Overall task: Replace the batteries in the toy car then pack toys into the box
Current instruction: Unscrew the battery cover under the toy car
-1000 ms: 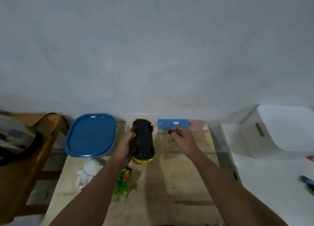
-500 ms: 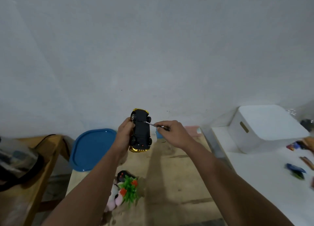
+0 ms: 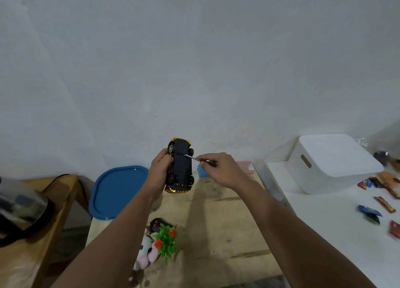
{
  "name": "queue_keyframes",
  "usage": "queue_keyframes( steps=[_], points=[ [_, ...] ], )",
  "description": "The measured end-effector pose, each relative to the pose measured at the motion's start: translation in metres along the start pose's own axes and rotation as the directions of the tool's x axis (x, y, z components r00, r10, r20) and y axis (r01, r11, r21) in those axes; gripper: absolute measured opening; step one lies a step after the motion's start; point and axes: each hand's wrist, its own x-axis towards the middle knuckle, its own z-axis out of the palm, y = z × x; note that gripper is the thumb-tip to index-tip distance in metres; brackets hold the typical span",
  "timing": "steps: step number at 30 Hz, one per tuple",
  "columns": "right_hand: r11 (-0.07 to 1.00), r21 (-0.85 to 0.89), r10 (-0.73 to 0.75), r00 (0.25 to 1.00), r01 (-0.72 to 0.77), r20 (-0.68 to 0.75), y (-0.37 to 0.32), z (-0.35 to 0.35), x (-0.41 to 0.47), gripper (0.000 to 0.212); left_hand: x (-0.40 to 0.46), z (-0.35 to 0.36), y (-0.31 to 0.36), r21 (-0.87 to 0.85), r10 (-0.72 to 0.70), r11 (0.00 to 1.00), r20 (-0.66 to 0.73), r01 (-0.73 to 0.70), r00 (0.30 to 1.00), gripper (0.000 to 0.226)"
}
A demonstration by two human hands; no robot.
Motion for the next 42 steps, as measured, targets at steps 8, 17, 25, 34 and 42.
queue_keyframes(
  steps=[8,17,25,34,42],
  points=[
    [0.927,-0.353,-0.115,0.992,0.125,0.049,-0.012,-0.009,-0.001,0.028,-0.010,0.002,0.006,0.126,0.061,0.990,0.004,-0.061,0.998,0.035],
    [0.876,-0.463,-0.097,0.989,0.136,0.108,-0.036,-0.019,0.002,0.027,-0.016,0.006,0.011,0.179,0.064,0.982,0.026,-0.067,0.998,0.037],
    [0.915,-0.400,0.109,0.985,-0.048,0.131,-0.055,-0.033,0.009,0.034,-0.020,0.008,0.006,0.151,0.073,0.985,0.069,-0.083,0.995,0.036],
    [0.872,-0.484,0.209,0.952,-0.077,0.225,-0.074,-0.041,0.017,0.038,-0.023,0.011,0.016,0.134,0.068,0.988,0.045,-0.074,0.997,0.038],
    [0.862,-0.499,0.242,0.934,-0.084,0.262,-0.085,-0.044,0.020,0.042,-0.021,0.011,0.022,0.136,0.086,0.986,0.059,-0.094,0.995,0.039]
  ],
)
